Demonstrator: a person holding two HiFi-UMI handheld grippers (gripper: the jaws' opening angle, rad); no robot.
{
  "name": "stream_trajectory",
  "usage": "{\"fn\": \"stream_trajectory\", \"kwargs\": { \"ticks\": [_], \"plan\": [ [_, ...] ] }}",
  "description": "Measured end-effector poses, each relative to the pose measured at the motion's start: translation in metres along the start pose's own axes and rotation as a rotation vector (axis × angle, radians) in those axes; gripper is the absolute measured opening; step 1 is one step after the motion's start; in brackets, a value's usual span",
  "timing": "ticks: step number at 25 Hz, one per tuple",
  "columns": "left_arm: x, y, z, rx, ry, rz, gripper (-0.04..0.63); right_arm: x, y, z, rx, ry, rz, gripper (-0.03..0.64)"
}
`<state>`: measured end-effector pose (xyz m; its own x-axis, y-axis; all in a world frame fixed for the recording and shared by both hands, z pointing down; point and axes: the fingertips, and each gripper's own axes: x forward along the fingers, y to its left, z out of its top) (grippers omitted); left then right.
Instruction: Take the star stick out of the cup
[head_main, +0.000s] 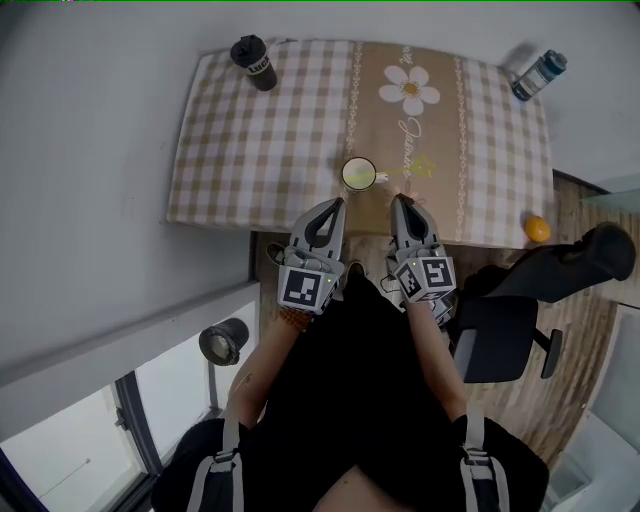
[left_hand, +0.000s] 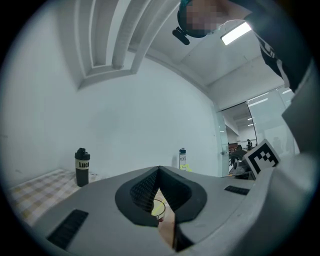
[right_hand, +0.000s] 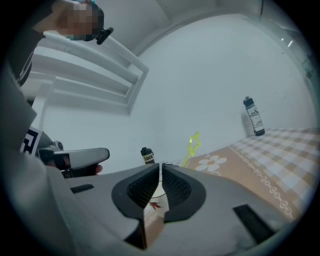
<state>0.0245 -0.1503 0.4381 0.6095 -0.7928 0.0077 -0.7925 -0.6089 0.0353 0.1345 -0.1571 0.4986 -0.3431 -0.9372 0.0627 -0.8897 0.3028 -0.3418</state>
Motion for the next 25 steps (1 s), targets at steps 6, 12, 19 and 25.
{"fn": "stream_trajectory", "kwargs": {
  "ticks": [6,12,19,25],
  "plan": [
    [0.008,0.007,-0.021,-0.032,0.049,-0.059,0.002,0.025,-0.014,-0.023,0.073,0.075,0.003,0.081],
    [0.011,0.02,-0.027,-0.051,0.067,-0.048,0.002,0.042,-0.016,-0.04,0.133,0.125,0.004,0.108],
    [0.01,0.029,-0.036,-0.056,0.091,-0.032,0.002,0.062,-0.018,-0.054,0.196,0.156,0.02,0.161],
    [0.004,0.039,-0.044,-0.066,0.107,-0.015,0.002,0.071,-0.02,-0.059,0.197,0.168,0.024,0.161]
  ]
}}
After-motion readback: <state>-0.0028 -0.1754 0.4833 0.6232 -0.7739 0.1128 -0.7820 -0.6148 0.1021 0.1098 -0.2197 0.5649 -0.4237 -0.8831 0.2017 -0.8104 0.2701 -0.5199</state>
